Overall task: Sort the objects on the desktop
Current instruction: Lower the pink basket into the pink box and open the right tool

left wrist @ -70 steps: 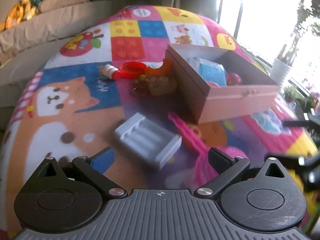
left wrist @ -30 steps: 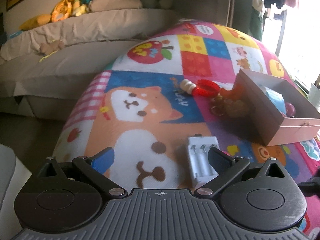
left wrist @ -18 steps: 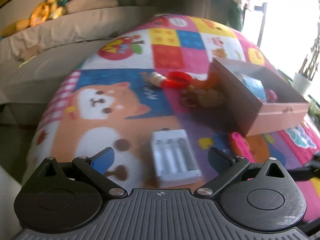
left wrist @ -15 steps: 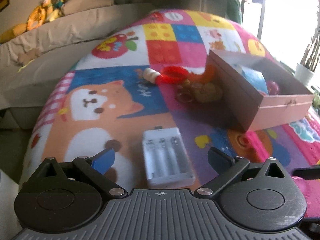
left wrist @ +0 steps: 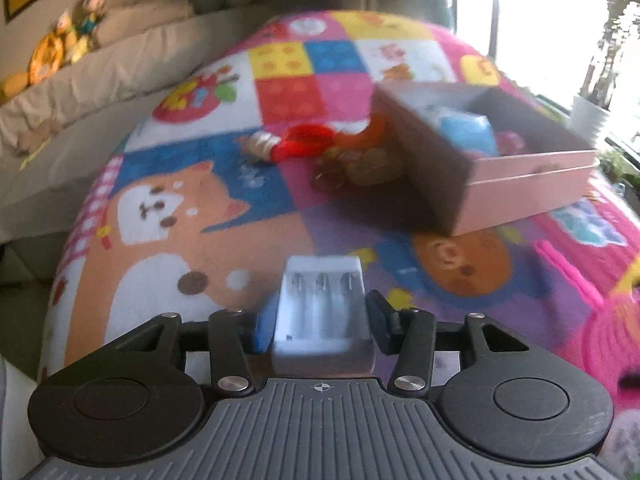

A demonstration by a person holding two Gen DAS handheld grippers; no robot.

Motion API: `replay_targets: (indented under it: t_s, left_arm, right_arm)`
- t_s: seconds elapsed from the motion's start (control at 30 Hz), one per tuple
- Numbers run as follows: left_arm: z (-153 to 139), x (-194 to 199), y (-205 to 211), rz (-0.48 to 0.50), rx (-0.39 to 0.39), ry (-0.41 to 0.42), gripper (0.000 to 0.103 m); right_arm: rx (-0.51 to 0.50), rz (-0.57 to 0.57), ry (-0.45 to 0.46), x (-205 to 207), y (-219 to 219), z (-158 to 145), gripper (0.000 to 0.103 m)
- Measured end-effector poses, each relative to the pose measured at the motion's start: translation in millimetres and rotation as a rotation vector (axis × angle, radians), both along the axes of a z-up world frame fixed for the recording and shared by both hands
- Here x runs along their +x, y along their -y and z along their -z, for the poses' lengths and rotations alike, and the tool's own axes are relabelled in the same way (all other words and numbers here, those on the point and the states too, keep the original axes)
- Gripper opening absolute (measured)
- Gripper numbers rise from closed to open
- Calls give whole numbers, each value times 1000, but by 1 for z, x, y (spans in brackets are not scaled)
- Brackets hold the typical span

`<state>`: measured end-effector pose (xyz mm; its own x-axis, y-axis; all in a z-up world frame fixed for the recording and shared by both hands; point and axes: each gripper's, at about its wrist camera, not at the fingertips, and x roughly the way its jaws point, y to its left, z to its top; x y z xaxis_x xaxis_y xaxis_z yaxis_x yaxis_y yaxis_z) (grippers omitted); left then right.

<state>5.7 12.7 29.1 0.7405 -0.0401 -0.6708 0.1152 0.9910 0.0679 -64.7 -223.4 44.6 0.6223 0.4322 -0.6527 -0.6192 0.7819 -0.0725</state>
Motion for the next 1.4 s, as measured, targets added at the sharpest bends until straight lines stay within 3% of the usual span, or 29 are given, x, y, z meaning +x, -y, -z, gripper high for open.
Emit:
replay_targets:
  t_s: [0.1,0.27,0.37,0.47,0.6,0.7,0.77,0.93,1.2,1.3,1.4]
  left_arm:
    - [-29,-12,11,52,-39,59,52]
    - [-92,-3,48,167,-58,225,52]
    - [-108,24,75,220,-61,265,52]
    - [-104,65,105,244,-69,252,52]
    - [-74,120,132,223,-104,183,53]
    - [-53,137,132,216,-113,123,58]
    - [-48,130,119,211,-152,113,70]
    - [-45,96,79,159,-188,133,80]
    - [-20,55,30,58,-114,87,90]
    - [-12,44,13,26,-99,70,94]
    - [-4,35,-1,-6,-105,55,94]
  right_arm:
    - [3,43,110,-3,16,-28,63]
    - [28,120,301,10,46,-83,63]
    - [25,167,418,23,58,-104,63]
    - [36,201,459,44,65,-111,63]
    - [45,219,439,79,69,-106,63]
    - [32,224,410,101,67,-94,63]
    - [22,216,395,113,64,-83,63]
    - [7,161,360,142,50,-56,63]
    - [-26,91,254,181,40,-9,64]
    - [-48,121,202,178,46,-1,74]
    - [-21,144,194,161,59,-6,78]
